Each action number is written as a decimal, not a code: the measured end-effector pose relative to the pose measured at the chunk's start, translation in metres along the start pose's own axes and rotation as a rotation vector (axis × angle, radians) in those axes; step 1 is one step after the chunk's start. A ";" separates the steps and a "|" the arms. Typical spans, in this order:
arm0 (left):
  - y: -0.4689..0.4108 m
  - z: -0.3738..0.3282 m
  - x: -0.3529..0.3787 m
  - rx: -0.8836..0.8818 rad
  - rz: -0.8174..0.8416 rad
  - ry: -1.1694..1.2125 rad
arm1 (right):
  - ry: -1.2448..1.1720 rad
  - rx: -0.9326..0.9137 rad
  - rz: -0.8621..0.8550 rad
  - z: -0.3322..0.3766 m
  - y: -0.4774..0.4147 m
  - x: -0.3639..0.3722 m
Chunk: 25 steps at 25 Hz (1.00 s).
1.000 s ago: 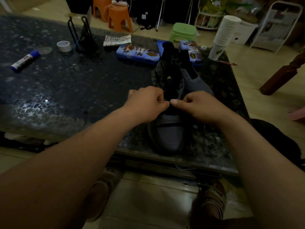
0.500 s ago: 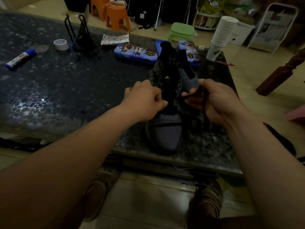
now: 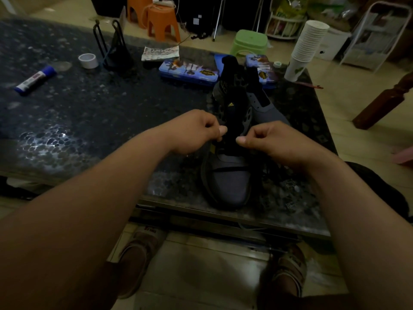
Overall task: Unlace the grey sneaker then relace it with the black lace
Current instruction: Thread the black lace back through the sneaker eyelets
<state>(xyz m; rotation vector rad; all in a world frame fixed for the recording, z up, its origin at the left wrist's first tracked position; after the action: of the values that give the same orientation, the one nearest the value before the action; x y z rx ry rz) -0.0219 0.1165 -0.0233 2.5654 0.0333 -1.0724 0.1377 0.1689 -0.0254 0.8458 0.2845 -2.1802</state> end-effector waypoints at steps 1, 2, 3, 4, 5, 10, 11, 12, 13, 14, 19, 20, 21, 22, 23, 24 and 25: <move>0.000 -0.002 0.000 0.010 0.005 -0.011 | -0.017 0.012 -0.007 0.000 0.001 -0.001; 0.000 -0.004 -0.001 0.025 0.009 -0.021 | 0.001 0.033 -0.006 0.001 0.002 -0.001; 0.001 -0.006 -0.002 0.042 0.012 -0.026 | 0.044 0.053 0.012 0.002 0.002 0.000; 0.002 -0.007 -0.004 0.061 0.008 -0.035 | 0.101 0.069 0.043 0.004 0.001 0.002; 0.002 -0.009 -0.006 0.083 -0.006 -0.051 | 0.159 0.075 0.082 0.006 0.000 0.003; 0.000 -0.002 -0.005 0.091 -0.033 -0.103 | 0.180 0.090 0.128 0.001 0.001 -0.005; 0.000 -0.002 -0.003 0.093 -0.029 -0.105 | 0.082 0.093 0.056 -0.003 0.001 -0.009; 0.000 -0.001 -0.002 0.095 -0.027 -0.107 | -0.026 0.098 -0.030 -0.007 0.002 -0.012; 0.001 -0.002 -0.003 0.099 -0.028 -0.109 | -0.106 0.103 -0.106 -0.011 0.002 -0.013; 0.001 -0.003 -0.003 0.102 -0.029 -0.114 | -0.137 0.107 -0.157 -0.015 0.001 -0.012; 0.003 -0.009 -0.004 0.119 -0.034 -0.117 | -0.005 0.110 -0.096 -0.018 -0.006 -0.003; 0.003 -0.009 -0.004 0.122 -0.039 -0.124 | 0.040 0.101 -0.073 -0.015 -0.006 -0.003; 0.003 -0.009 -0.004 0.124 -0.044 -0.131 | 0.066 0.084 -0.053 -0.011 -0.007 -0.002; 0.002 -0.008 -0.004 0.122 -0.048 -0.138 | 0.044 0.062 -0.043 -0.007 -0.006 0.001; 0.002 -0.007 -0.004 0.118 -0.048 -0.143 | -0.027 0.038 -0.053 -0.004 -0.006 0.004; 0.001 -0.006 -0.004 0.117 -0.049 -0.146 | -0.117 0.022 -0.084 -0.004 -0.006 0.005; 0.000 -0.006 -0.003 0.118 -0.046 -0.143 | -0.216 0.019 -0.132 -0.006 -0.006 0.005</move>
<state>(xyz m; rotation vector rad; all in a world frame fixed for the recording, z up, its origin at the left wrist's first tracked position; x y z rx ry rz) -0.0204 0.1190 -0.0175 2.5946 -0.0078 -1.3088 0.1342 0.1725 -0.0331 0.6091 0.2168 -2.3773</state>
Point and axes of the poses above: each hand's wrist, its own y-axis away from the middle knuckle, its own x-axis out of the palm, z = x × y, the point moved 10 cm from there along -y, towards the middle knuckle, and after that the axes turned 13 degrees about -x, right-handed, at the moved point
